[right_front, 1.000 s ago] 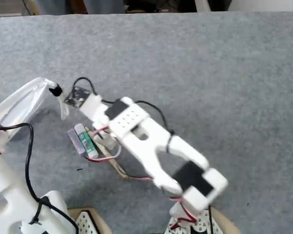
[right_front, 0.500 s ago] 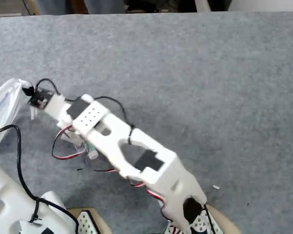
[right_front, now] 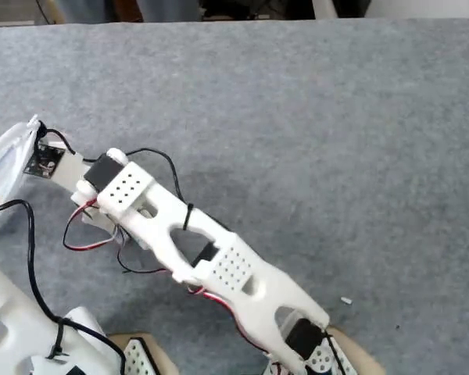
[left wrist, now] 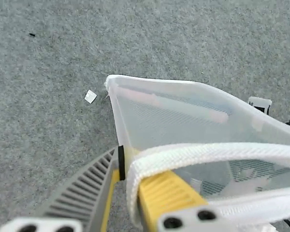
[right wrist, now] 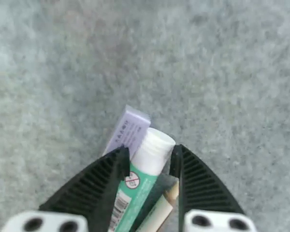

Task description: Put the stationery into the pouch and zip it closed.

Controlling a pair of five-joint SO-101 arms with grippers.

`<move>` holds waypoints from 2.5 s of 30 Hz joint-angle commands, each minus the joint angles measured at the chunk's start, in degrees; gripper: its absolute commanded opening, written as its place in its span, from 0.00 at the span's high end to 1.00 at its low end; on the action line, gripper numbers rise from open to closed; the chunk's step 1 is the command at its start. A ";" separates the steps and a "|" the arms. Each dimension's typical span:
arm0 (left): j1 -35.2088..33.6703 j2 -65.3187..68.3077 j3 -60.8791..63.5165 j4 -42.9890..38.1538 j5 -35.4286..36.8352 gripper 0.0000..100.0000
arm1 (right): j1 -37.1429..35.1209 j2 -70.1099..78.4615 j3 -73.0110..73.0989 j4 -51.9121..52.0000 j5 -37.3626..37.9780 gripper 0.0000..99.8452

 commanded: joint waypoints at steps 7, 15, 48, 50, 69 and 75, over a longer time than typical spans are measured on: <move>-3.03 -0.97 -6.99 -1.23 0.09 0.97 | -3.08 5.67 -20.53 7.65 0.53 0.80; -3.12 -0.97 -6.55 -1.23 -0.62 0.97 | -4.57 13.23 -24.48 8.79 0.44 0.80; -3.12 -0.70 -6.46 -1.23 -0.70 0.97 | 6.24 17.71 -26.42 14.07 0.44 0.99; -3.12 -0.70 -6.46 -1.23 -0.70 0.97 | 6.07 17.54 -26.42 14.24 0.44 0.99; -2.86 -0.62 -6.46 -1.32 -0.70 0.97 | 1.05 5.05 -25.19 14.24 0.35 0.84; -2.77 -0.53 -6.46 -1.32 -0.79 0.97 | -2.99 5.67 -18.07 14.15 0.35 0.84</move>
